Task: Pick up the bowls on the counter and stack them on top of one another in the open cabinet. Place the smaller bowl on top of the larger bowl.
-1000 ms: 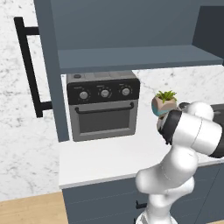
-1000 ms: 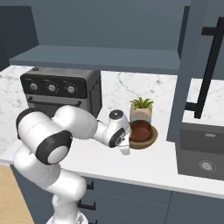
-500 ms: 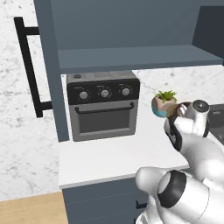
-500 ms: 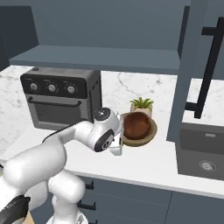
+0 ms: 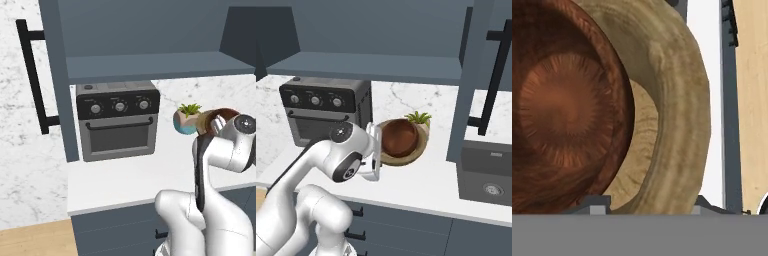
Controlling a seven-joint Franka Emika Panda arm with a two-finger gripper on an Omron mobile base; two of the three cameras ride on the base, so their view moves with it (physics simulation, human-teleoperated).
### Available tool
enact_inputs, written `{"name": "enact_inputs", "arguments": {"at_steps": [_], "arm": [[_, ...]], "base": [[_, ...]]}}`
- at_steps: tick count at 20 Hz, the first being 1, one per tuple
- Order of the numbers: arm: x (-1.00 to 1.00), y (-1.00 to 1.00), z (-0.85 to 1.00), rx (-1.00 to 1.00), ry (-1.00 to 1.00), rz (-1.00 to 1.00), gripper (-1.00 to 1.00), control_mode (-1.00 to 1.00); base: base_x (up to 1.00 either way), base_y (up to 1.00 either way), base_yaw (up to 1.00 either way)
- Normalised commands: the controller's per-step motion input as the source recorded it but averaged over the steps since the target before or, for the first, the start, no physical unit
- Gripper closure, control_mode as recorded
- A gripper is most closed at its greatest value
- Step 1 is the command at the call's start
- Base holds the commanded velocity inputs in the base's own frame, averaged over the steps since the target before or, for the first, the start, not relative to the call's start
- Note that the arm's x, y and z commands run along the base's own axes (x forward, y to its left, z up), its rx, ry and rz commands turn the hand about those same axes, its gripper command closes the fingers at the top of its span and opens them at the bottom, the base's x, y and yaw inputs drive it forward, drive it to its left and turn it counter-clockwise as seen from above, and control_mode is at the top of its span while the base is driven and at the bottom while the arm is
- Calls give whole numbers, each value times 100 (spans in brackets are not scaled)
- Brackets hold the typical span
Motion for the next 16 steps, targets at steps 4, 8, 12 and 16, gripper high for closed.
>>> {"name": "enact_inputs", "arguments": {"at_steps": [4,8,12,16], "arm": [[-29,22,100,-5,-11,0,100,-100],[-27,30,100,-10,-15,0,100,-100],[-20,25,100,-4,-10,0,100,-100],[-7,20,100,0,-1,0,100,-100]], "base": [[0,0,0],[0,0,0],[0,0,0],[0,0,0]]}}
